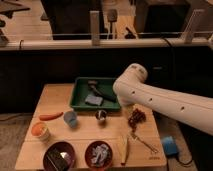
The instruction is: Wipe tray with sponge
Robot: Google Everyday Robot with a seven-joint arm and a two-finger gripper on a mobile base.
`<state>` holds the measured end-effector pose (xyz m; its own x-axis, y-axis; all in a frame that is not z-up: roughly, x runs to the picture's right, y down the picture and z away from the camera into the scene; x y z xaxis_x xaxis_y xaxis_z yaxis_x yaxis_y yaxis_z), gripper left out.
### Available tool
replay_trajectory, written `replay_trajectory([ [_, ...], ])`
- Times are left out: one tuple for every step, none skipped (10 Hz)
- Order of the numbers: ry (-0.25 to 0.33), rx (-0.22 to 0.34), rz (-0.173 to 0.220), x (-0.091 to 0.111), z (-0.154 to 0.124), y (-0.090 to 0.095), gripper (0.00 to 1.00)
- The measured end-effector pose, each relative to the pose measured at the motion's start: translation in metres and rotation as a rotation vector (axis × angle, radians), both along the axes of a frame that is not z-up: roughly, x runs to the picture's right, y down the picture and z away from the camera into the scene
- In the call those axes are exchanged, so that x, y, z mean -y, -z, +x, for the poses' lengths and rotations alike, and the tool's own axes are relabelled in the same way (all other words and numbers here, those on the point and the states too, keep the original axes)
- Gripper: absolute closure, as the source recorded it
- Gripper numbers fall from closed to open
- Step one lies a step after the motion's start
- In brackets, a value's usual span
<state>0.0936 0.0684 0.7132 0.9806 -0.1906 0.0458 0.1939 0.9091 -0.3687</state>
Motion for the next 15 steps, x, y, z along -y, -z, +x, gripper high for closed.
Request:
replay_trajectory([
  [-0.004,0.003,0.008,0.003,-0.002,-0.002,0.35],
  [-0.008,0.006,0.014,0.005,-0.004,-0.003,0.35],
  [-0.016,0.009,0.024,0.009,-0.008,-0.006,0.32],
  [-0.019,0.011,0.029,0.011,-0.009,-0.007,0.33],
  [-0.024,0.014,0.034,0.013,-0.012,-0.009,0.40],
  [-0.031,0.019,0.043,0.017,-0.013,-0.012,0.52],
  [-0.036,0.021,0.049,0.020,-0.015,-0.013,0.61],
  [-0.039,0.028,0.055,0.023,-0.020,-0.015,0.70],
  [-0.041,0.034,0.061,0.025,-0.024,-0.017,0.81],
  [-0.041,0.034,0.067,0.029,-0.025,-0.020,0.92],
  [-0.036,0.034,0.073,0.033,-0.025,-0.022,0.97],
  [-0.033,0.035,0.077,0.037,-0.025,-0.026,0.98],
  [-0.030,0.032,0.083,0.044,-0.023,-0.031,0.98],
  [-0.025,0.035,0.086,0.047,-0.026,-0.034,0.98],
  [-0.019,0.036,0.090,0.049,-0.027,-0.034,0.98],
])
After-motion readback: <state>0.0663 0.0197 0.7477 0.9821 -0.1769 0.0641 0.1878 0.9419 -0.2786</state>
